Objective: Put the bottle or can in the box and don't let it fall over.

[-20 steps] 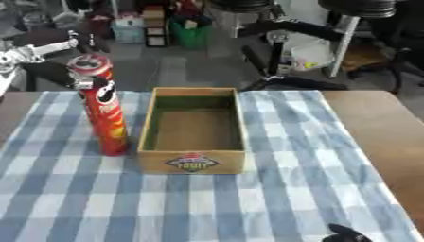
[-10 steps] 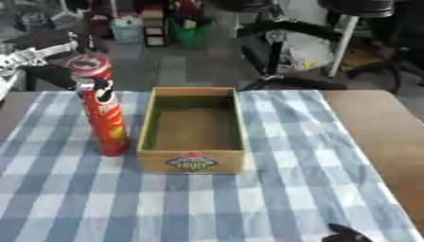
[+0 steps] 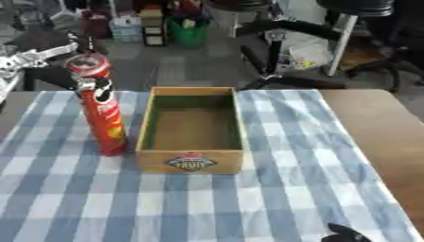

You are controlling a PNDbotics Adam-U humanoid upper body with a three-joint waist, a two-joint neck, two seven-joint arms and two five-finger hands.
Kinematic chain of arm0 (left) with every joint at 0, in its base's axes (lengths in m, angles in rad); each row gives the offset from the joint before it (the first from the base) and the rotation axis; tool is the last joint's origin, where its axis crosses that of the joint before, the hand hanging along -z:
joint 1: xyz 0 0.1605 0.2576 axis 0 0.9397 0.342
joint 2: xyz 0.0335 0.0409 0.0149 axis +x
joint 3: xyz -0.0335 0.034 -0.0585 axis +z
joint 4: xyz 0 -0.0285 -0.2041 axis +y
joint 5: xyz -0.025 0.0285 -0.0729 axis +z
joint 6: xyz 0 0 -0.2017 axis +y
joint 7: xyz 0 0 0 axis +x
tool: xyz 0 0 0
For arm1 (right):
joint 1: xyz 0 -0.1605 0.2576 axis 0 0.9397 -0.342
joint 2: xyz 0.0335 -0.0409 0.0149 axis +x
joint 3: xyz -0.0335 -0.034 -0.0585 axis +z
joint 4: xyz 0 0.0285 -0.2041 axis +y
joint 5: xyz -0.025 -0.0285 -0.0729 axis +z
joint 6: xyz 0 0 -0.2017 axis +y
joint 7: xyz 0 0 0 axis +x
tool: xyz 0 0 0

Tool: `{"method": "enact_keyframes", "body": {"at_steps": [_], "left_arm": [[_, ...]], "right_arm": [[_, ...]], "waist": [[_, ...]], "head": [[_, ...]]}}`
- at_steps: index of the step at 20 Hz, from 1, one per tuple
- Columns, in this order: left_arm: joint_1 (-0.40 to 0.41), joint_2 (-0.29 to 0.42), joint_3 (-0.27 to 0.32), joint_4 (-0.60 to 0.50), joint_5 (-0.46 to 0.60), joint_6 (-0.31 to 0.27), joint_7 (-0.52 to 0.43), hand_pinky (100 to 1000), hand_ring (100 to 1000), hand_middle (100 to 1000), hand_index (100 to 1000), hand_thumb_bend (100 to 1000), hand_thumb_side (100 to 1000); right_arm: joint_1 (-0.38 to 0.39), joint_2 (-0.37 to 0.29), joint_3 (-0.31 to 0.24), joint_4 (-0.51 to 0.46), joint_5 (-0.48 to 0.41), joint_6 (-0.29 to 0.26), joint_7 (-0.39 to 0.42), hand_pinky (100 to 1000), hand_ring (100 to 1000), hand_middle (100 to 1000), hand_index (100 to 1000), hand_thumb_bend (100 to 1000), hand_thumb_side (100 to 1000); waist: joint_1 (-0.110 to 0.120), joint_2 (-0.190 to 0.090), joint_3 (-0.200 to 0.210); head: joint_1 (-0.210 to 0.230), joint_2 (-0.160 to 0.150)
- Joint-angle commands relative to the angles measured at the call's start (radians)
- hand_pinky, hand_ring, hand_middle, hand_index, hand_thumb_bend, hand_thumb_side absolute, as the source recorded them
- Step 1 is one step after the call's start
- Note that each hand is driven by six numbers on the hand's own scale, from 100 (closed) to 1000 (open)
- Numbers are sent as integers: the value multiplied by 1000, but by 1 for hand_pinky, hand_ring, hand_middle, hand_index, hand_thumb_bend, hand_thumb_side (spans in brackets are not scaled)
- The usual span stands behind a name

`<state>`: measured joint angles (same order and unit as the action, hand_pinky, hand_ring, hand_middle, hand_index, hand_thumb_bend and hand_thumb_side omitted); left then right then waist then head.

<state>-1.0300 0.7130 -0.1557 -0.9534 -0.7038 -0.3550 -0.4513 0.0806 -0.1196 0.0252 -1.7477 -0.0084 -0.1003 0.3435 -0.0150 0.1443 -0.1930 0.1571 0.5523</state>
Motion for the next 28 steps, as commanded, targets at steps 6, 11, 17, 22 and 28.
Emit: {"method": "enact_keyframes", "body": {"at_steps": [6,11,17,22,28], "left_arm": [[-18,25,26,8,17,16,-29,804,826,830,875,414,731],[-16,25,28,13,19,16,-56,752,785,805,868,411,733],[-16,25,27,5,32,14,-91,437,542,622,787,309,674],[-16,25,24,-3,64,21,-104,164,364,481,678,100,438],[-18,24,17,-20,108,14,-137,100,294,418,631,100,219]], "right_arm": [[-6,-9,-5,-10,6,-3,5,522,588,656,846,100,689],[-7,-8,-5,-10,6,-3,5,522,588,656,847,100,689],[-6,-6,-6,-10,9,-3,5,523,589,656,847,100,689],[-7,-7,-7,-8,8,-2,5,523,589,656,847,100,690],[-6,-7,-7,-7,7,-2,6,523,589,657,848,100,690]], "waist": [[2,-8,-4],[2,-7,-5],[1,-5,-6],[2,-7,-5],[2,-10,-5]], "head": [[4,-1],[5,-1],[6,-1],[9,4],[11,7]]}}
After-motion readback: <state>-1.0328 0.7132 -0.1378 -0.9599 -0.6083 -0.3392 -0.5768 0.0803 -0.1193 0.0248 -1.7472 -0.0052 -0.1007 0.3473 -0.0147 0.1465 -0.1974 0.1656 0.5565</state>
